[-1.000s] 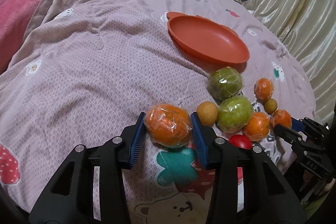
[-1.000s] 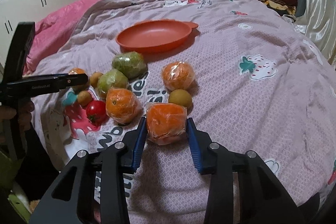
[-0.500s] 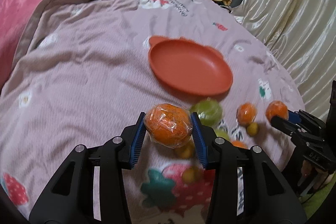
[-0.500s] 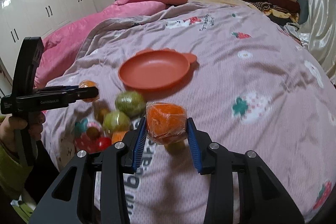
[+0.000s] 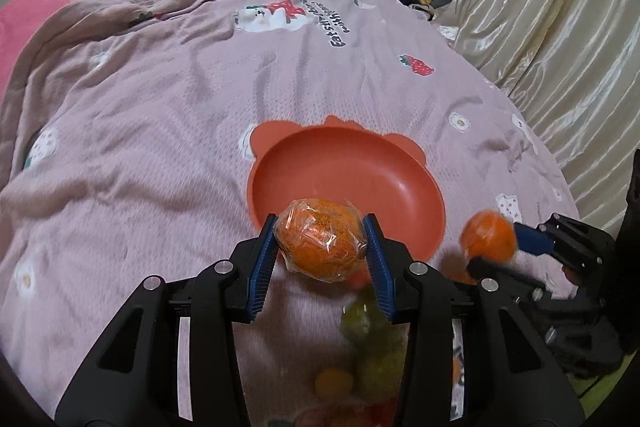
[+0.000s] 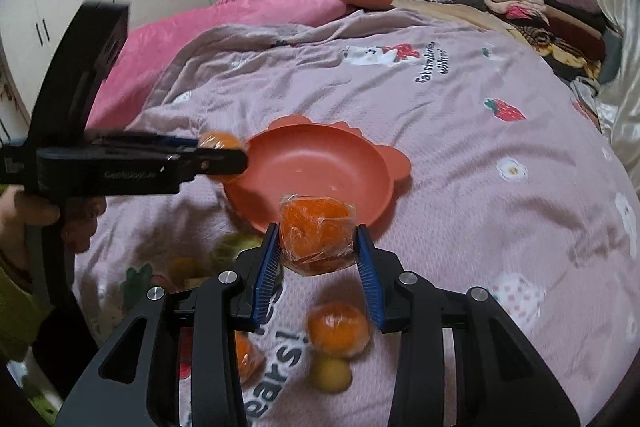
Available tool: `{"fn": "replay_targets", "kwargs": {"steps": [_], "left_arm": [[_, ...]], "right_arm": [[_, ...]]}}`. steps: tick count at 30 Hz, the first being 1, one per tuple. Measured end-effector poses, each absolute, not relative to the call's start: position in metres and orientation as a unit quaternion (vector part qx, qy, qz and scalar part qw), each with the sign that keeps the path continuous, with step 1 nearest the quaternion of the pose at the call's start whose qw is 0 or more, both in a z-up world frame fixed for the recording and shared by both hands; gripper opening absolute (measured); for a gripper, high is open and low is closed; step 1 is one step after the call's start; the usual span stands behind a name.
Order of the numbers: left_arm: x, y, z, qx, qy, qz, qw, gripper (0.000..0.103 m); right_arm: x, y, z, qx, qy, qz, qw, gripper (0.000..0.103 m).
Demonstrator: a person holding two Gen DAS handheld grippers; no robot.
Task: Organize fruits
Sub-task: 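Carry the right tool's orange over the orange plate while the left tool carries its orange there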
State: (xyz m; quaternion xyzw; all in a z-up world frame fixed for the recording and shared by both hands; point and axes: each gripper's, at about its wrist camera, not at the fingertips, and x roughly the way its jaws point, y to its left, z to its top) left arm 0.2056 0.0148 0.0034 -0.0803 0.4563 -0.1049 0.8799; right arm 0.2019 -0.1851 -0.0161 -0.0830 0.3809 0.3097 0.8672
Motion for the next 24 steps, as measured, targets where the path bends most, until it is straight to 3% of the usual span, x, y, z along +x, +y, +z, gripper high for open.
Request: {"fn": "replay_targets", "kwargs": {"steps": [24], "left_arm": [[0.253, 0.006, -0.022, -0.076, 0.493, -0.110, 0.860, 0.034]], "right_arm": [[0.246, -0.148, -0.048, -0.129, 0.419, 0.324, 0.838, 0.036]]}}
